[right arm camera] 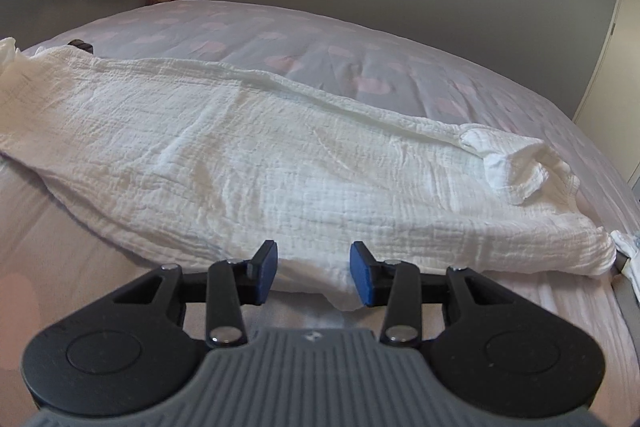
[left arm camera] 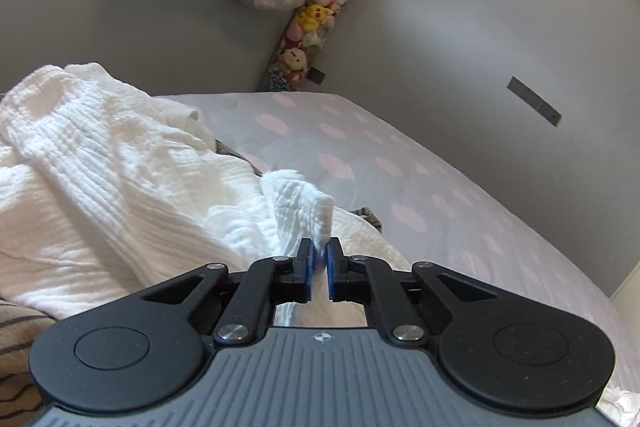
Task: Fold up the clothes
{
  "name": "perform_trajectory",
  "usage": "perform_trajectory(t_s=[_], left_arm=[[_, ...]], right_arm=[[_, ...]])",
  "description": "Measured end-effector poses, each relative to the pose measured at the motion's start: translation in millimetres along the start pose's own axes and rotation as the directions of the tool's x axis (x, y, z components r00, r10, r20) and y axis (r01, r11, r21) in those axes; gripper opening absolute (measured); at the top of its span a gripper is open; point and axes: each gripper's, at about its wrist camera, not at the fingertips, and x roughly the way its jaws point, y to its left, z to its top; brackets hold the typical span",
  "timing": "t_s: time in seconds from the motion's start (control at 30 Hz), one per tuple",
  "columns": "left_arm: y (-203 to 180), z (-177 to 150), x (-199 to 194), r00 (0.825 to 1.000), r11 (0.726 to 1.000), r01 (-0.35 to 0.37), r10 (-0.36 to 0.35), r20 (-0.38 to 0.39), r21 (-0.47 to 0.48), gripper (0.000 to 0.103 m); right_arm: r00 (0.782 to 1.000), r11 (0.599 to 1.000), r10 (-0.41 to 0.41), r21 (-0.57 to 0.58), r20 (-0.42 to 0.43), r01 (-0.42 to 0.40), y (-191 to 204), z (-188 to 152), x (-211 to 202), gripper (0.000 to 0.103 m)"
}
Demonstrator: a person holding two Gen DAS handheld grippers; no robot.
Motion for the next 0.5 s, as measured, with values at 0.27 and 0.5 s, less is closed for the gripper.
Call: perform_trajectory(t_s=[0.27,0.5], left_arm=[[-21.5,-10.3,13.5,0.991,0.988,0.112,-0.102,-0.09,0.105,0.007],[-25.2,-8.7,-7.9,1.0,0.989,-0.015,0.017,-0.018,0.145,0.018]], right_arm=[[1.0,1.0,-0.009,0.002,-0.021,0.009,1.1,-1.6,4.3,0.044],[1.0,1.0,-0.005,0.013,-0.022,0.005,-0.2,-2.4,3.6,0.044]])
